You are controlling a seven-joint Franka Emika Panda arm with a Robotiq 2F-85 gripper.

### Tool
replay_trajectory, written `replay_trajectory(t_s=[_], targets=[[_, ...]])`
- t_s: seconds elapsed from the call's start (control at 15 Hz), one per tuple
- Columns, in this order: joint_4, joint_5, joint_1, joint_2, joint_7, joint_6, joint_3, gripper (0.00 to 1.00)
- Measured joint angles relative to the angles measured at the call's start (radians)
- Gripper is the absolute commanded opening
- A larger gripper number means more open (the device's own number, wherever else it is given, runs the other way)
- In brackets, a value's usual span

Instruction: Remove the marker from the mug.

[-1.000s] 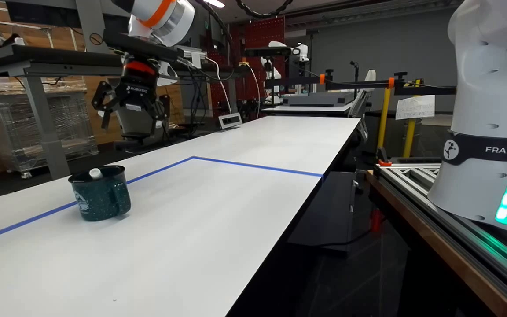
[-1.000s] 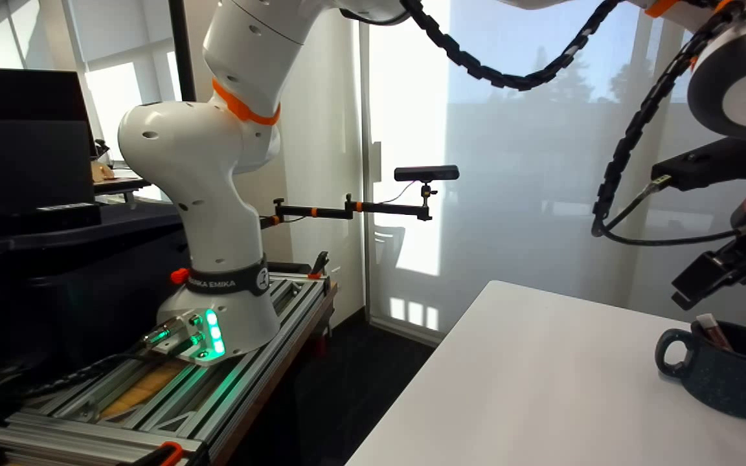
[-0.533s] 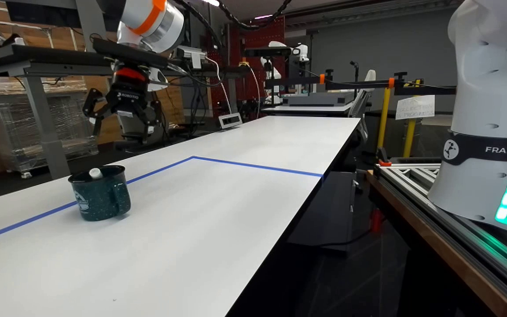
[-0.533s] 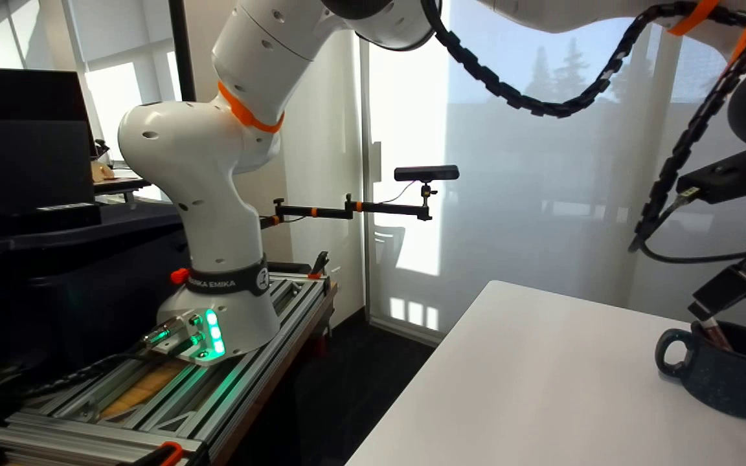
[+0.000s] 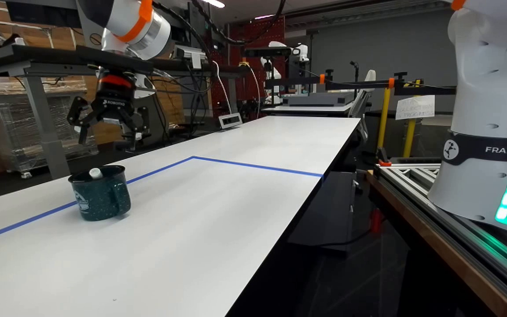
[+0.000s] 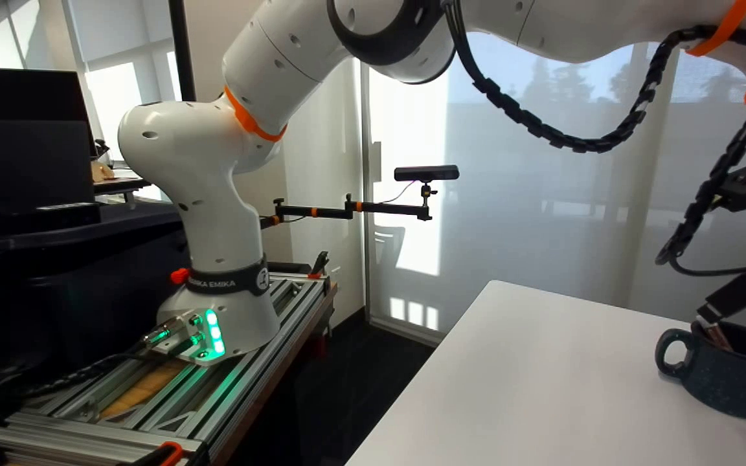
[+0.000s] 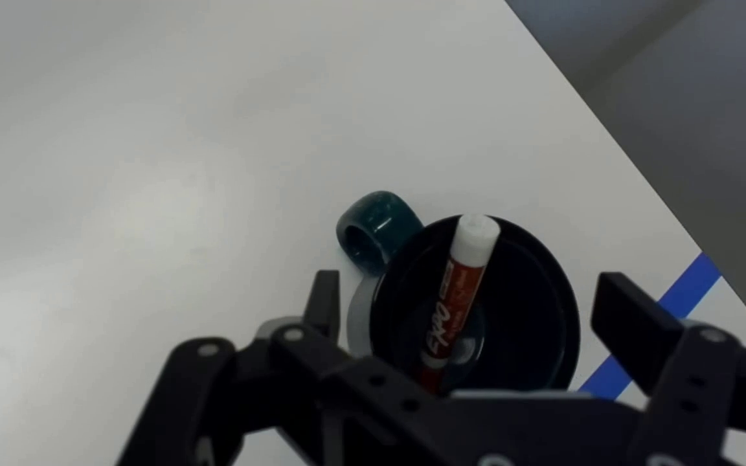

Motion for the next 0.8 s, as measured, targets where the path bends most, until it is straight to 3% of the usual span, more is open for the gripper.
replay_trajectory(t_s=[0.27,0.33,0.4,0.8], targets=[[0.104,-0.002,-0.007,0.065,0.045,-0.057,0.013,0.86],[0.128,-0.002,-0.01,0.082,0.057,-0.069,0.017,0.75],[0.152,-0.002,-0.012,0.099,0.067,-0.08,0.021,0.79],[0.267,-0.002,-0.032,0.194,0.116,-0.124,0.055,0.65]])
